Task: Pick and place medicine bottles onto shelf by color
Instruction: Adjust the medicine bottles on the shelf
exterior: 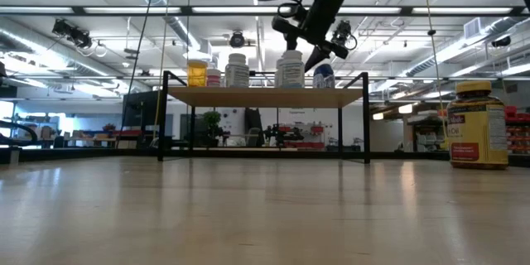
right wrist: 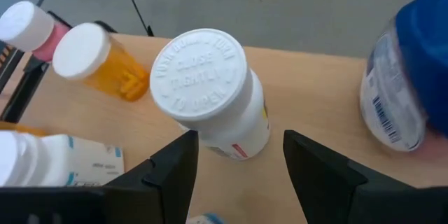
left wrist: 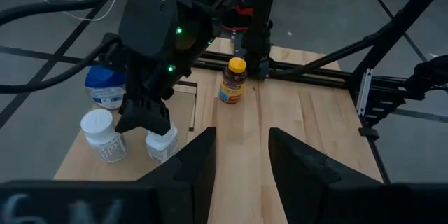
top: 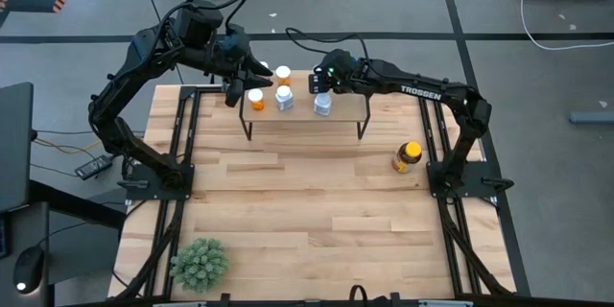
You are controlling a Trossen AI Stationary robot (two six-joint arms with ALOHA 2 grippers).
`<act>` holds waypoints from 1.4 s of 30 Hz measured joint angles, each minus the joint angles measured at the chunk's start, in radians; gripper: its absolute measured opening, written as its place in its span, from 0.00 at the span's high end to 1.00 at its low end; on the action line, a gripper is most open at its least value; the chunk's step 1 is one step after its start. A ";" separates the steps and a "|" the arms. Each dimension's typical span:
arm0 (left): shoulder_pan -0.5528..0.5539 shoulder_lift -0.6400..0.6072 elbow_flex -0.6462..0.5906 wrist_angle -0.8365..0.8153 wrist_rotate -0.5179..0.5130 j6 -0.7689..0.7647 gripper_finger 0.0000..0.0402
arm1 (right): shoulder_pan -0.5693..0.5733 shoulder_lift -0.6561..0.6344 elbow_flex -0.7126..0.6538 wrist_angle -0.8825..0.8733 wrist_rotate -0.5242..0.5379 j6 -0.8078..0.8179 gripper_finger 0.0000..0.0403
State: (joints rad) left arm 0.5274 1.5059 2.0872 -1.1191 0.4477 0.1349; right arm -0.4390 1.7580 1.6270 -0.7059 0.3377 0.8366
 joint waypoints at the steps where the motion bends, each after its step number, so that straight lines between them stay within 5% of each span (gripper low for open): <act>1: 0.000 0.000 0.000 0.000 0.000 0.000 0.66 | -0.003 0.000 0.000 0.001 0.004 -0.004 0.46; 8: 0.000 0.000 0.000 0.000 0.000 -0.019 0.66 | -0.023 0.000 0.001 0.035 0.017 -0.025 0.46; 20: 0.000 0.000 0.000 -0.002 0.000 -0.021 0.66 | -0.012 0.000 0.063 0.000 -0.141 -0.074 0.46; 26: 0.000 0.000 0.000 -0.004 0.000 -0.021 0.68 | 0.000 -0.002 0.206 -0.138 -0.144 -0.100 0.46; 35: -0.001 0.000 0.000 -0.024 0.000 -0.021 0.68 | 0.072 0.000 0.292 -0.597 -0.086 -0.097 0.46; 42: -0.001 0.000 0.000 -0.023 0.000 -0.019 0.68 | 0.111 -0.001 0.253 -0.585 -0.076 -0.025 0.46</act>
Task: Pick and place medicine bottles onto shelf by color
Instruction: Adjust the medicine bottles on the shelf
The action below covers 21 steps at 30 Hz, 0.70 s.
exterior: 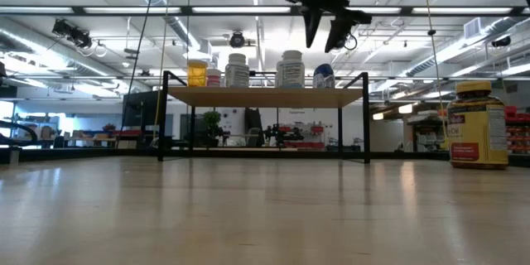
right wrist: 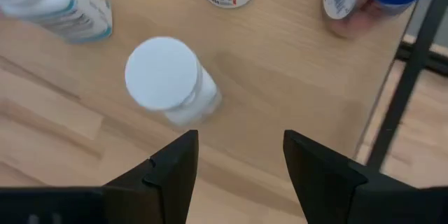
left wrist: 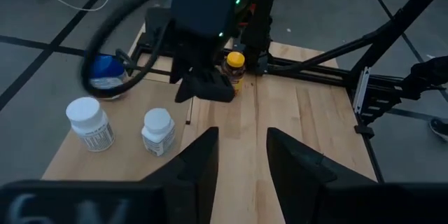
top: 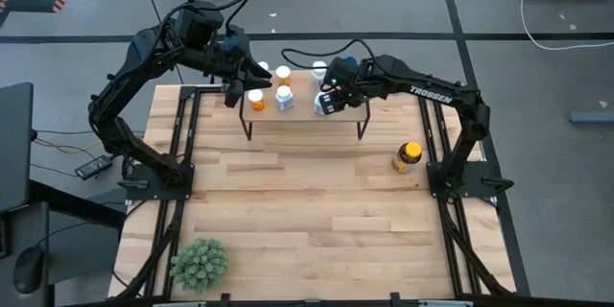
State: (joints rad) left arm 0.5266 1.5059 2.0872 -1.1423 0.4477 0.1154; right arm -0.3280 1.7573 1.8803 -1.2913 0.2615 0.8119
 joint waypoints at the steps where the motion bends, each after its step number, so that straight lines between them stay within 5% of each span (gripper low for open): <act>1: 0.000 0.000 0.000 0.000 0.000 0.000 0.69 | 0.000 0.000 -0.009 0.017 -0.001 0.015 0.46; 21: 0.000 0.000 0.000 0.000 0.000 -0.001 0.71 | 0.003 0.001 -0.100 0.193 -0.027 0.084 0.46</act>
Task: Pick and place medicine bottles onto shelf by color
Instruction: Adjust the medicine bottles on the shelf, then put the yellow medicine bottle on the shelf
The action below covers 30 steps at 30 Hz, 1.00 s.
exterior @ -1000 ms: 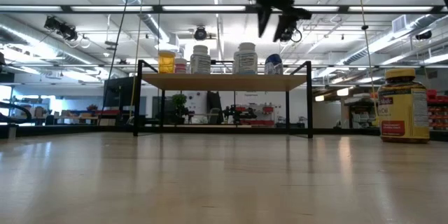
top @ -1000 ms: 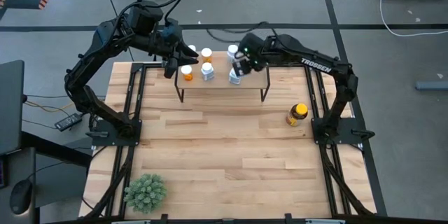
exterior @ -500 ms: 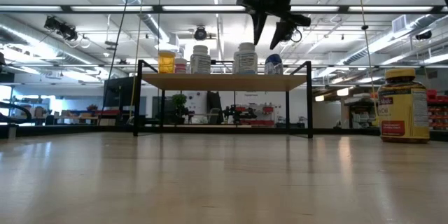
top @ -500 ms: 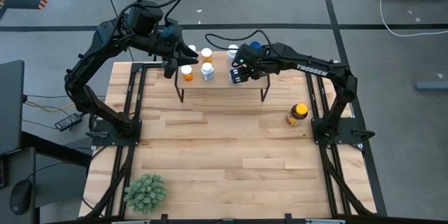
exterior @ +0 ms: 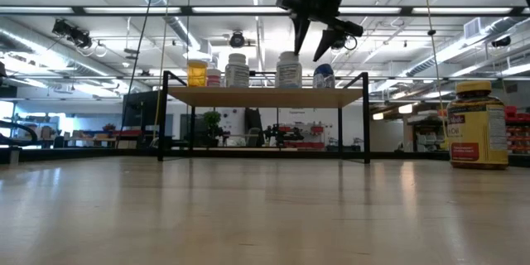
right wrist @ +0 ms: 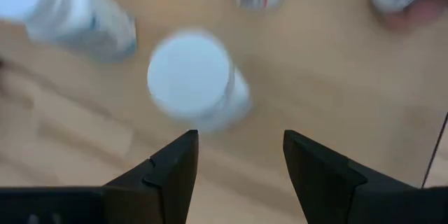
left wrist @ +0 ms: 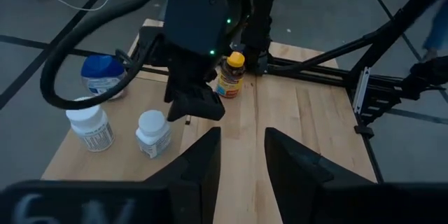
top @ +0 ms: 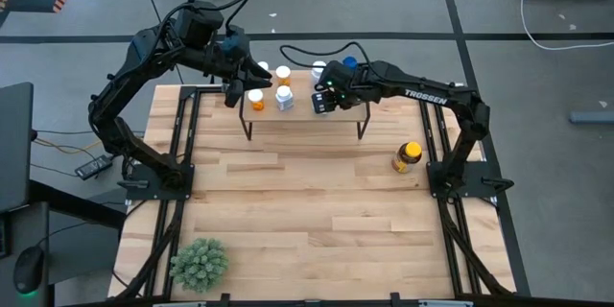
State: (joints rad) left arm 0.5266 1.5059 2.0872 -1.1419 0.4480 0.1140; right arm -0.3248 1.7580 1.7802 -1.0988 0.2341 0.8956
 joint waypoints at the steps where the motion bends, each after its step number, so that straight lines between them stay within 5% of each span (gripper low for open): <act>1: 0.000 0.000 0.000 0.000 0.000 0.000 0.71 | 0.000 0.000 0.003 -0.011 -0.022 -0.001 0.46; 15: -0.004 0.000 0.000 0.000 0.000 0.002 0.67 | 0.128 -0.012 0.123 -0.474 -0.067 0.044 0.40; 23: -0.003 0.000 0.000 0.001 -0.002 0.002 0.61 | 0.115 -0.100 0.028 -0.467 -0.091 0.133 0.25; 30: -0.003 0.000 0.000 -0.010 -0.002 0.002 0.59 | 0.111 -0.222 -0.179 -0.473 -0.102 0.174 0.24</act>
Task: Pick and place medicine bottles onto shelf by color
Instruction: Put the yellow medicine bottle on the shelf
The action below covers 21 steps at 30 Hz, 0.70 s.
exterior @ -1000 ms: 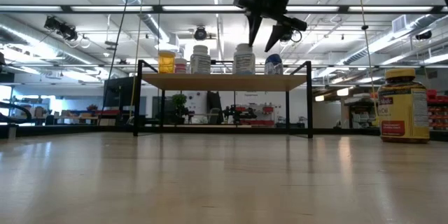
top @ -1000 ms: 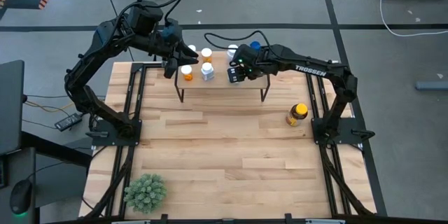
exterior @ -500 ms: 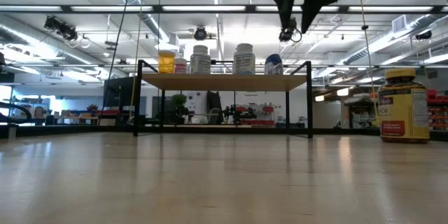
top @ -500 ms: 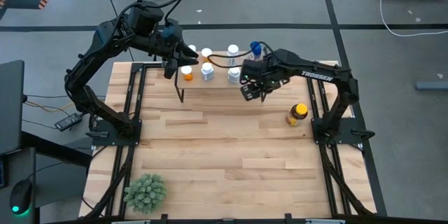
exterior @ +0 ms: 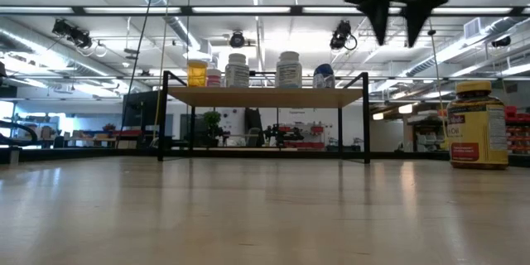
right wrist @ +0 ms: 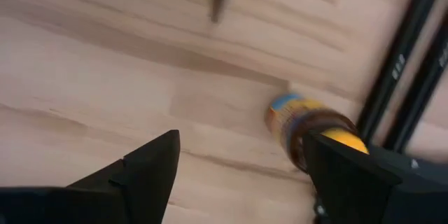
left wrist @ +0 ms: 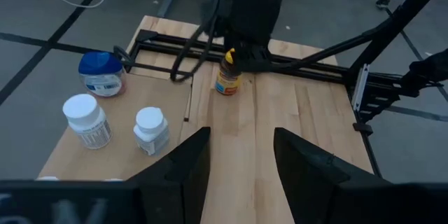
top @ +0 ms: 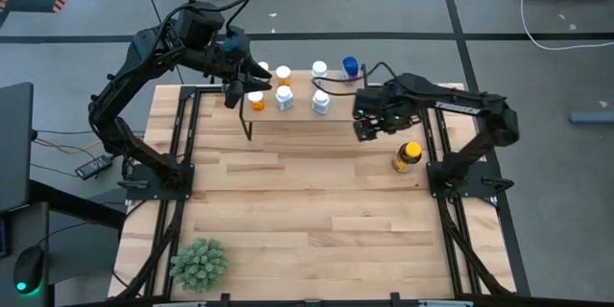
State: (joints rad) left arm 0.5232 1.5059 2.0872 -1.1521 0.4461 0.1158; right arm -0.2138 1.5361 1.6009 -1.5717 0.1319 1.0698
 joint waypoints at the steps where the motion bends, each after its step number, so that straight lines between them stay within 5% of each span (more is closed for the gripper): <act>1: 0.000 0.000 0.000 -0.001 0.000 0.000 0.59 | 0.000 -0.030 -0.037 0.002 -0.003 0.013 0.24; 11: 0.000 0.000 0.000 -0.002 0.000 0.001 0.59 | 0.013 -0.272 -0.330 0.002 -0.041 0.259 0.24; 21: 0.000 0.000 0.000 0.001 0.000 0.001 0.58 | 0.021 -0.299 -0.509 0.058 -0.097 0.317 0.24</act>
State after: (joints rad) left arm 0.5232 1.5059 2.0872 -1.1507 0.4461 0.1165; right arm -0.1932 1.2369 1.0920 -1.5136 0.0348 1.3868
